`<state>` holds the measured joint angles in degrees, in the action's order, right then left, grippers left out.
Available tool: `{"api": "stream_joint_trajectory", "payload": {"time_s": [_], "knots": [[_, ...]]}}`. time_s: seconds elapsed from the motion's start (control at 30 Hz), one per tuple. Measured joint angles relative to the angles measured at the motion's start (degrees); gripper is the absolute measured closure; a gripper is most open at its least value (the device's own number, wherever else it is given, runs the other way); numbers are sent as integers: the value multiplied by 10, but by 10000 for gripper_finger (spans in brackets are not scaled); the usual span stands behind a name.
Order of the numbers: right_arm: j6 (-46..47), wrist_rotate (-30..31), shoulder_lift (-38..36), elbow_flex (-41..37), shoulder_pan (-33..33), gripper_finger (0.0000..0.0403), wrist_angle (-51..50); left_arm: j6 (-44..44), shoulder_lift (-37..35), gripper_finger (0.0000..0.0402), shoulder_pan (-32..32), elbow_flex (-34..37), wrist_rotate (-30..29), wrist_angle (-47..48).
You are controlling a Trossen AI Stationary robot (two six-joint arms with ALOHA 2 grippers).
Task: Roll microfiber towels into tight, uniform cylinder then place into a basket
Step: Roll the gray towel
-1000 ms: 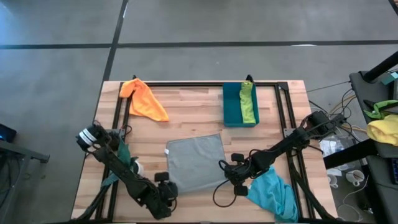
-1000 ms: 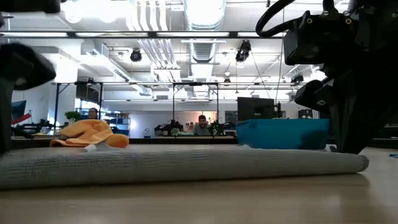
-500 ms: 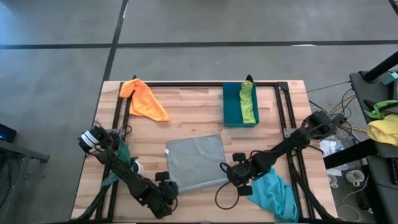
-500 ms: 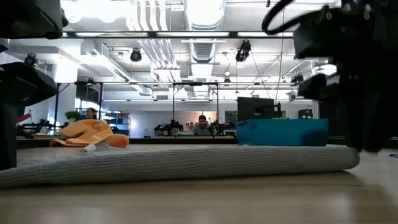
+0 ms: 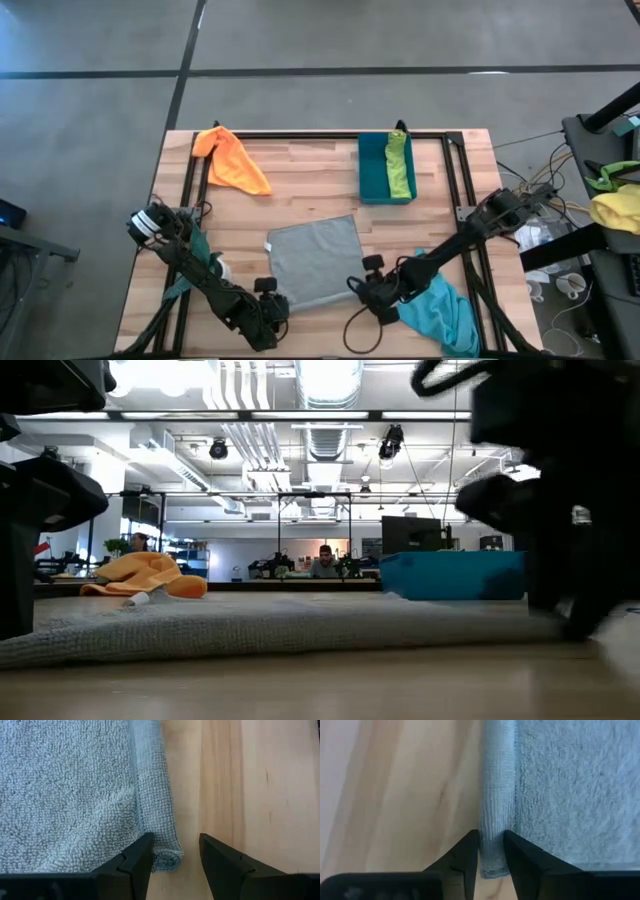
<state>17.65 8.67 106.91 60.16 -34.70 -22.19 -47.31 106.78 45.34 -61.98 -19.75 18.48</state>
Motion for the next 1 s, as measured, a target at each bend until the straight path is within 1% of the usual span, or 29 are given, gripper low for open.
{"api": "stream_joint_trajectory", "payload": {"time_s": [0.1,0.2,0.3,0.5,0.6,0.7,0.8,0.9,1.0], "knots": [[15,2,5,-1,-11,327,0,-2,0,253,0,0,0,0],[19,23,0,0,-20,331,-5,-1,0,253,-1,1,1,0],[18,39,-8,0,-24,325,-24,4,0,253,-3,2,2,-2],[33,42,-29,1,-39,299,-32,12,0,253,-4,4,2,-3],[34,46,-26,-1,-51,297,-28,12,0,255,-5,4,2,-5],[42,57,-13,-5,-51,304,-30,12,0,266,-6,5,2,-4],[49,65,-7,-4,-50,315,-27,13,0,287,-8,5,2,-4],[49,66,-8,-1,-50,324,-33,13,0,309,-8,5,1,-3],[48,77,-20,10,-51,324,-46,14,0,324,-8,5,1,-3]]}}
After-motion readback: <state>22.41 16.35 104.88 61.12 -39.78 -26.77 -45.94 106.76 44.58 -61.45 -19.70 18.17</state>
